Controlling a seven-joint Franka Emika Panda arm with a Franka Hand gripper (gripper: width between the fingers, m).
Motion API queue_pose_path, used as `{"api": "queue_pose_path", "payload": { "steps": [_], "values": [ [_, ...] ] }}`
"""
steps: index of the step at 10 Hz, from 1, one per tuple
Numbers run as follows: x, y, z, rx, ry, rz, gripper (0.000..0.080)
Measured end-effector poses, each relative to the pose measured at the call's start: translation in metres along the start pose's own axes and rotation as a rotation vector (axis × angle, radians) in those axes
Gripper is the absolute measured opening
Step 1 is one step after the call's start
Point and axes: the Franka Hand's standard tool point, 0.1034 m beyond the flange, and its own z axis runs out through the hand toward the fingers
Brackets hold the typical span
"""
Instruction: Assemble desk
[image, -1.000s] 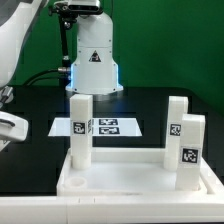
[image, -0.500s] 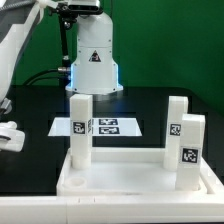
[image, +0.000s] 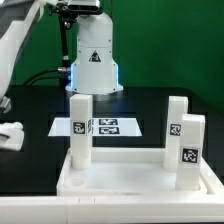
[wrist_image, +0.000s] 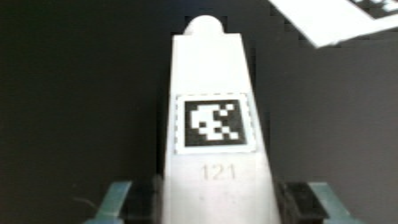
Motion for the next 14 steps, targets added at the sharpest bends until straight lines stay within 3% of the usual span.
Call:
{"api": "queue_pose_path", "payload": {
  "steps": [1,2,3,4,5,7,9,10,11,13,14],
  "values": [
    [-0.016,-0.012,-0.027,0.005,0.048,-0.019,0.0284],
    [-0.026,-0.022,-0.056,-0.009,0.150,-0.044,0.0284],
    [-0.025,-0.023,-0.070,-0.035,0.252,-0.073,0.0284],
    [-0.015,-0.019,-0.065,-0.059,0.359,-0.077,0.0284],
    [-0.019,-0.020,-0.061,-0.054,0.397,-0.078,0.0284],
    [-0.016,-0.022,-0.077,-0.074,0.552,-0.086,0.0284],
    [-0.036,-0.064,-0.132,-0.082,0.722,-0.159,0.0284],
    [-0.043,-0.081,-0.144,-0.089,0.863,-0.179,0.0285],
    [-0.046,-0.082,-0.135,-0.087,0.940,-0.160,0.0285],
    [-0.043,-0.075,-0.140,-0.108,1.088,-0.156,0.0285],
    [-0.044,-0.083,-0.141,-0.102,1.150,-0.143,0.0285]
  ]
}}
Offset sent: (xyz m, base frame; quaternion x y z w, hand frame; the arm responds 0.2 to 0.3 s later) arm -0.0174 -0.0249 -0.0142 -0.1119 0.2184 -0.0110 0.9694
